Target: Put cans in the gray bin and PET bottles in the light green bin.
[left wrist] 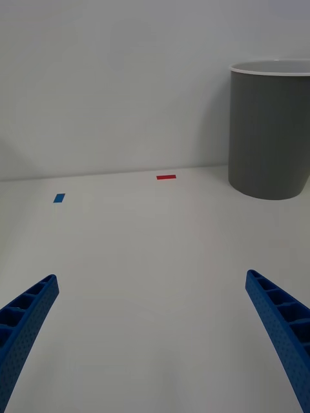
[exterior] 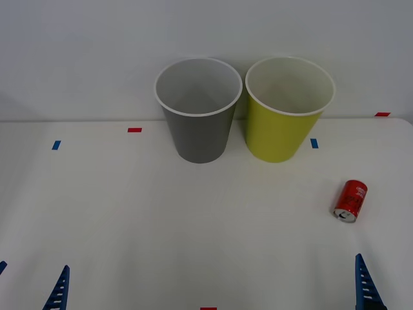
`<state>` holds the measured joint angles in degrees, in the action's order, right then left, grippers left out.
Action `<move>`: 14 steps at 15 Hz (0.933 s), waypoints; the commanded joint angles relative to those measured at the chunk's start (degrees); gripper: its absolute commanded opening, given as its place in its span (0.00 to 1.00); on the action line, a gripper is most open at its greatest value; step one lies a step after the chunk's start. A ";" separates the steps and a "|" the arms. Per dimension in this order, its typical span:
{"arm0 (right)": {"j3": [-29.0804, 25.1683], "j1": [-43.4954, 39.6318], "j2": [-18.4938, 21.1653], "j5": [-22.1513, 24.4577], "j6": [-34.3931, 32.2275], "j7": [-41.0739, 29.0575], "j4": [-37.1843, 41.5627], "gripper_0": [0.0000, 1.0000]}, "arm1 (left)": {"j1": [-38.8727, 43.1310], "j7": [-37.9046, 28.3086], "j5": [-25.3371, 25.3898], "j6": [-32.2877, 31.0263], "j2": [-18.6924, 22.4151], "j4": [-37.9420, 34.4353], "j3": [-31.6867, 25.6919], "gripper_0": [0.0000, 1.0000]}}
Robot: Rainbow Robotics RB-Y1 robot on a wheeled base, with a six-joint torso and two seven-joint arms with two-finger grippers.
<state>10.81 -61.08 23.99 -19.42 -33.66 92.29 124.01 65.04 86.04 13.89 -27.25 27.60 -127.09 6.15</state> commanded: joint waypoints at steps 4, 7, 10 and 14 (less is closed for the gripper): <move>0.00 0.00 0.00 0.00 0.00 0.00 0.00 1.00 | 0.00 0.00 0.00 0.00 0.00 0.00 0.00 1.00; 0.00 0.00 0.00 0.00 0.00 0.00 0.00 1.00 | 0.00 0.00 0.00 0.00 0.00 0.00 0.00 1.00; 0.00 0.00 0.00 0.00 0.00 0.00 0.00 1.00 | 0.00 0.00 0.00 0.00 0.00 0.00 0.00 1.00; 0.00 0.00 0.00 0.00 0.00 0.00 0.00 1.00 | 0.00 0.00 0.00 0.00 0.00 0.00 0.00 1.00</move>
<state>10.81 -61.08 23.99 -19.42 -33.66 92.29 124.01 65.04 86.04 13.89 -27.25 27.60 -127.09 6.15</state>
